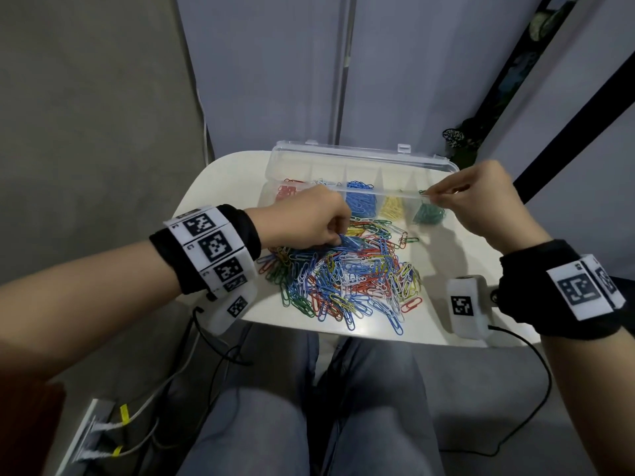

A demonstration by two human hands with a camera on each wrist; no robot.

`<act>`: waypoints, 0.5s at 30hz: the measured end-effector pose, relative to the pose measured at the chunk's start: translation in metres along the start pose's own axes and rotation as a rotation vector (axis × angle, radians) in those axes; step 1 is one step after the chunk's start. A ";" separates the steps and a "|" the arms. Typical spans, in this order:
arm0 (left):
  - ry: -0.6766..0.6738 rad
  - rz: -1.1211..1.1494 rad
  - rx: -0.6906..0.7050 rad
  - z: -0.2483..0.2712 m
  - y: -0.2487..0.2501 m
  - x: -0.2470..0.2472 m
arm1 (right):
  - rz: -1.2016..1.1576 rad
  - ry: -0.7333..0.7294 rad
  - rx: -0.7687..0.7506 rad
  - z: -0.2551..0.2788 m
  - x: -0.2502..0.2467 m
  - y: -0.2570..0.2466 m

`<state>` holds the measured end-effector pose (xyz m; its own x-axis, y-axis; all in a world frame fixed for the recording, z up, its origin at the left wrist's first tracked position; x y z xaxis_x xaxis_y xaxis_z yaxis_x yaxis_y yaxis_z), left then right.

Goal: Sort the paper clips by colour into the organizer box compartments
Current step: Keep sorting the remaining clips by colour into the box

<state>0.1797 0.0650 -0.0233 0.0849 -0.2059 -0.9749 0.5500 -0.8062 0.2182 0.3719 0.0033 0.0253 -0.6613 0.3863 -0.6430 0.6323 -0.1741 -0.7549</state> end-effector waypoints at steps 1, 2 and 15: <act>0.000 0.028 -0.013 0.000 -0.001 -0.001 | -0.004 -0.007 0.000 0.000 0.000 0.000; 0.003 0.067 -0.036 0.000 -0.004 -0.003 | -0.008 -0.014 -0.001 0.000 0.000 0.000; -0.027 0.655 -0.200 0.014 -0.019 -0.023 | -0.041 -0.036 0.000 -0.001 -0.002 0.002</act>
<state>0.1559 0.0772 -0.0044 0.4332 -0.6320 -0.6426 0.5355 -0.3930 0.7475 0.3749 0.0028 0.0249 -0.7009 0.3606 -0.6154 0.6041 -0.1588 -0.7810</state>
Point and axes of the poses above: each hand's wrist, its own z-axis away from the middle knuckle, its own x-axis out of the palm, y = z × x, the point moved 7 cm from there along -z, towards the middle knuckle, and after that the axes turned 9 degrees about -z, right-handed, at the moved point
